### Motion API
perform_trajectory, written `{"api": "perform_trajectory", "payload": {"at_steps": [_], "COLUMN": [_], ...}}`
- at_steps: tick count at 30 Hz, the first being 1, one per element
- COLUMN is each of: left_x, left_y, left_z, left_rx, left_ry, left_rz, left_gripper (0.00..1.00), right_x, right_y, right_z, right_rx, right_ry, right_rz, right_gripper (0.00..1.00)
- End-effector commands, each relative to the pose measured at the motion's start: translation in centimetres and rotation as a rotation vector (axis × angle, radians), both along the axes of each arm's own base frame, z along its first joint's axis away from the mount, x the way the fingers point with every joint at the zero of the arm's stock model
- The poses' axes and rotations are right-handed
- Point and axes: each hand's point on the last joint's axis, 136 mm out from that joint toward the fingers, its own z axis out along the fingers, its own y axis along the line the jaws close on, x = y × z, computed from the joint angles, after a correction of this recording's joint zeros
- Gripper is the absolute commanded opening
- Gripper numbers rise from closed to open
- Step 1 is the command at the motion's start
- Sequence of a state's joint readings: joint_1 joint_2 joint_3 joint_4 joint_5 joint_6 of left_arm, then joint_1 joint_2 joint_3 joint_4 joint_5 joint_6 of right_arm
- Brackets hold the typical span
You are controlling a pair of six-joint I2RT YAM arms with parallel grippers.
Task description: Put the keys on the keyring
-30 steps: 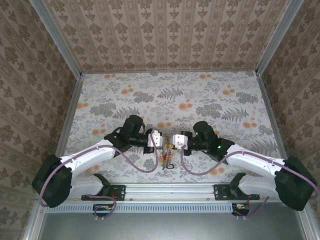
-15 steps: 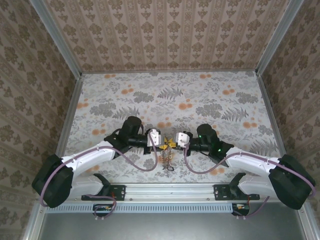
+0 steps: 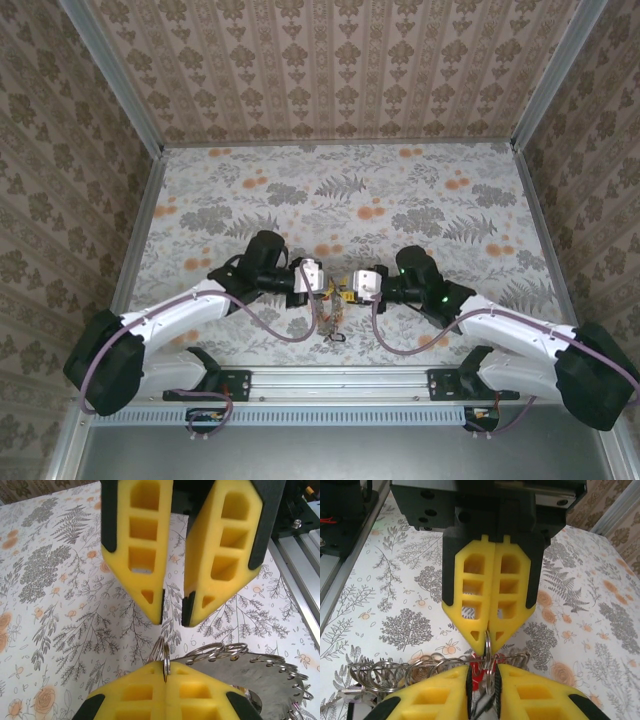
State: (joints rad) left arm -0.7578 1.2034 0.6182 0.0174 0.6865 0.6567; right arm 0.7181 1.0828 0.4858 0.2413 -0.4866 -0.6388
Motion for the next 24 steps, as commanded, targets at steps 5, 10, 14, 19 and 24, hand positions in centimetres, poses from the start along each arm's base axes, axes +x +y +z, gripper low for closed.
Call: {"api": "perform_trajectory", "payload": {"at_steps": [5,10,14,19,24], "left_x": [0.1,-0.1,-0.1,0.2,0.2], "left_y": [-0.6,-1.1,-1.2,-1.2,-1.1], "left_z": [0.7,0.9,0.8,1.2,1.5], "left_rx": [0.037,0.025,0.027,0.006,-0.028], "left_ry": [-0.021,-0.003,0.004,0.005,0.011], "left_rz": [-0.027,-0.039,-0.039,-0.022,-0.012], "left_gripper": [0.0,0.0,0.0,0.0,0.0], "right_x": [-0.1,0.6,0.9,1.0,1.6], "right_y": [0.5,1.1,1.1,0.8,0.7], "right_z": [-0.1,-0.1,-0.3,-1.2,-1.8], "right_rx": [-0.065,-0.063,-0.065,-0.082,-0.063], "right_ry": [-0.002,-0.003,0.0,0.018,0.072], "right_rz": [0.033,0.02,0.009,-0.015,-0.063], "right_gripper": [0.22,0.22,0.16,0.12,0.0]}}
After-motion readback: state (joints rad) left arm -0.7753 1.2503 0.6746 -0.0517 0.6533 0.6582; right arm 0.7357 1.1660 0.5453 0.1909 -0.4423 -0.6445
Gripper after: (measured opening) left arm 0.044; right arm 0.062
